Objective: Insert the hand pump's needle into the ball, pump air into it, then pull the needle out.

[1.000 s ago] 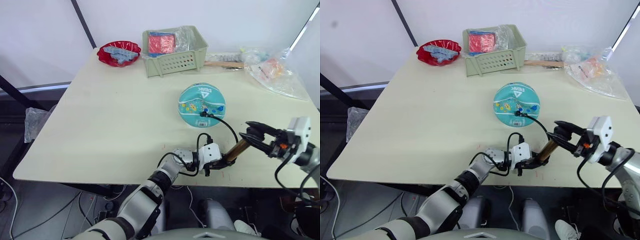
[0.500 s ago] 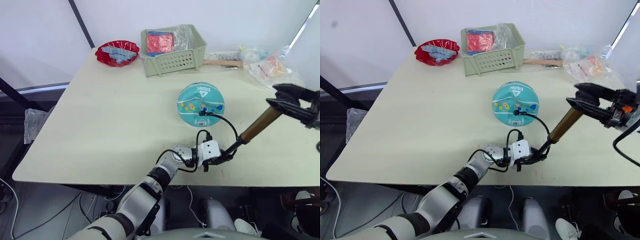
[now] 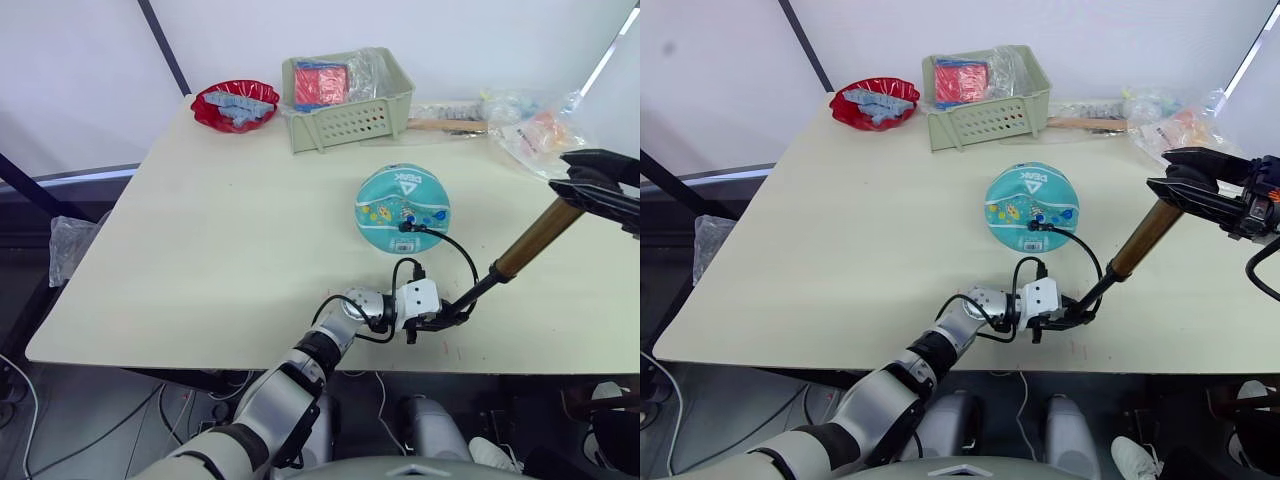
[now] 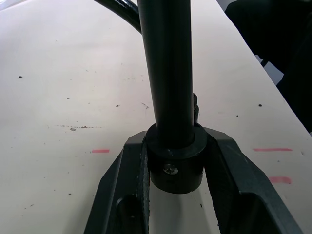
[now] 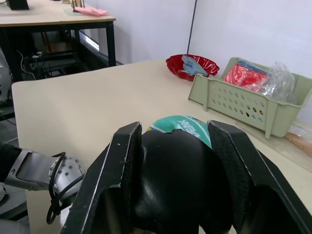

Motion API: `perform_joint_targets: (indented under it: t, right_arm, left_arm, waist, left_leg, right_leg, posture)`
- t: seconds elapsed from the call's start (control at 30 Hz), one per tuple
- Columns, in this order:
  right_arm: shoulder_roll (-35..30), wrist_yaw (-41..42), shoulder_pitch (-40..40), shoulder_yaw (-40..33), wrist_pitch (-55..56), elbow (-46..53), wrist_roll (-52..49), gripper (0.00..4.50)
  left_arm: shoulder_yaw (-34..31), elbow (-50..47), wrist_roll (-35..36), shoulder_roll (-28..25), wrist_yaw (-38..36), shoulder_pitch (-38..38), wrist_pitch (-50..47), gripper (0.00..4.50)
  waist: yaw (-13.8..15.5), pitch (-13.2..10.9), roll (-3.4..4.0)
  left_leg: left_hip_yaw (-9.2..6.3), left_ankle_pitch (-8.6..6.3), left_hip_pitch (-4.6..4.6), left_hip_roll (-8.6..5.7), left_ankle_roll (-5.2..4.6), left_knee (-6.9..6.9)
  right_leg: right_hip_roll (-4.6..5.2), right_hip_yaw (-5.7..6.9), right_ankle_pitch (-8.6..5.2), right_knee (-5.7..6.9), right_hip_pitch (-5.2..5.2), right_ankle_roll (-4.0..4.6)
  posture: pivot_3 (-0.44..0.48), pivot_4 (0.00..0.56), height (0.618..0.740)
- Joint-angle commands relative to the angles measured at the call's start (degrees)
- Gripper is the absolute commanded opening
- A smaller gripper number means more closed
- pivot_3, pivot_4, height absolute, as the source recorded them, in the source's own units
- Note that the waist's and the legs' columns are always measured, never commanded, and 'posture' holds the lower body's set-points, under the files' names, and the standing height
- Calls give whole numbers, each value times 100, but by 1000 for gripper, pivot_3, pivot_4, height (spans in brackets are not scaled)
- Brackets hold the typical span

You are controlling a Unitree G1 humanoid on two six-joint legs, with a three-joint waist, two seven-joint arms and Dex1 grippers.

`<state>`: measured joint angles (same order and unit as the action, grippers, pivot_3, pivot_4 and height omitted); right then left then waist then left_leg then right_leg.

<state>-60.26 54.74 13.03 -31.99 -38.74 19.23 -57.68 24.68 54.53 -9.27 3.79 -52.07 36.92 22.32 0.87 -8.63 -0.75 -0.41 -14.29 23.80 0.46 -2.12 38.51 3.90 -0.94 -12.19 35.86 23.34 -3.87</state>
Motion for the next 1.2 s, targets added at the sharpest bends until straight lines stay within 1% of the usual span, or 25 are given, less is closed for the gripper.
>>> perform_joint_targets:
  t: [0.03, 0.17, 0.33, 0.5, 0.53, 0.73, 0.87, 1.03, 1.2]
  right_arm:
    - [175, -116, 27, -290, 234, 301, 23, 1653]
    - [609, -172, -277, -35, 369, 572, 235, 1653]
    - [1408, -221, -1041, 805, 1109, 766, 1182, 1653]
    - [1791, -236, -1480, 1520, 1813, 516, 2059, 1653]
    - [1845, -278, -1524, 1636, 1926, 451, 2223, 1653]
    - [2136, -397, -1745, 2283, 2675, 27, 3076, 1653]
    - [2273, -449, -1764, 2407, 2887, -89, 3188, 1653]
    - [2268, -445, -1642, 2279, 2903, 32, 3005, 1652]
    - [2095, -441, -1284, 1807, 2675, 141, 2540, 1652]
  left_arm:
    - [107, 186, -165, -54, -38, -148, -150, 1085]
    - [124, 186, -179, -12, -6, -158, -163, 1085]
    - [151, 216, -202, 55, 38, -180, -153, 1085]
    - [181, 278, -228, 65, 34, -169, -130, 1085]
    - [182, 289, -229, 69, 34, -166, -129, 1085]
    - [194, 427, -270, 98, 76, -111, -109, 1085]
    - [212, 509, -298, 117, 81, -97, -96, 1085]
    - [224, 549, -314, 117, 70, -117, -77, 1085]
    - [235, 562, -322, 124, 71, -140, -68, 1085]
  waist:
    - [1, 0, -1]
    - [0, 1, -3]
    - [-3, 12, -19]
    - [-5, 35, -47]
    - [-5, 40, -51]
    - [2, 58, -71]
    - [14, 64, -78]
    - [14, 64, -78]
    - [18, 61, -74]
  left_leg:
    - [0, 0, 0, 0, 0, 0]
    - [-2, 0, -2, 0, 0, -2]
    - [-7, 0, -11, 5, 0, -1]
    - [-9, 0, -22, 6, 0, 1]
    - [-9, 0, -22, 7, 0, 0]
    - [-10, 0, -24, 7, 1, 0]
    - [-12, 0, -26, 7, 1, 0]
    - [-13, 0, -26, 6, 1, 0]
    - [-12, 0, -23, 5, 1, 0]
  right_leg:
    - [0, 0, 0, 0, 0, -1]
    - [-2, 1, 8, 1, 0, -14]
    - [-10, 3, 8, 2, -8, -14]
    - [-11, 5, 4, 2, -19, -8]
    - [-12, 6, -2, 2, -19, 3]
    - [-13, 9, -3, 2, -22, 5]
    - [-12, 8, -5, 1, -25, 9]
    - [-11, 8, -6, 1, -25, 9]
    - [-10, 7, -6, 1, -24, 10]
  posture:
    - [0, 150, 740]
    - [0, 150, 740]
    - [0, 150, 740]
    - [0, 150, 740]
    - [0, 150, 740]
    - [0, 150, 740]
    - [0, 150, 740]
    - [0, 150, 740]
    - [0, 150, 740]
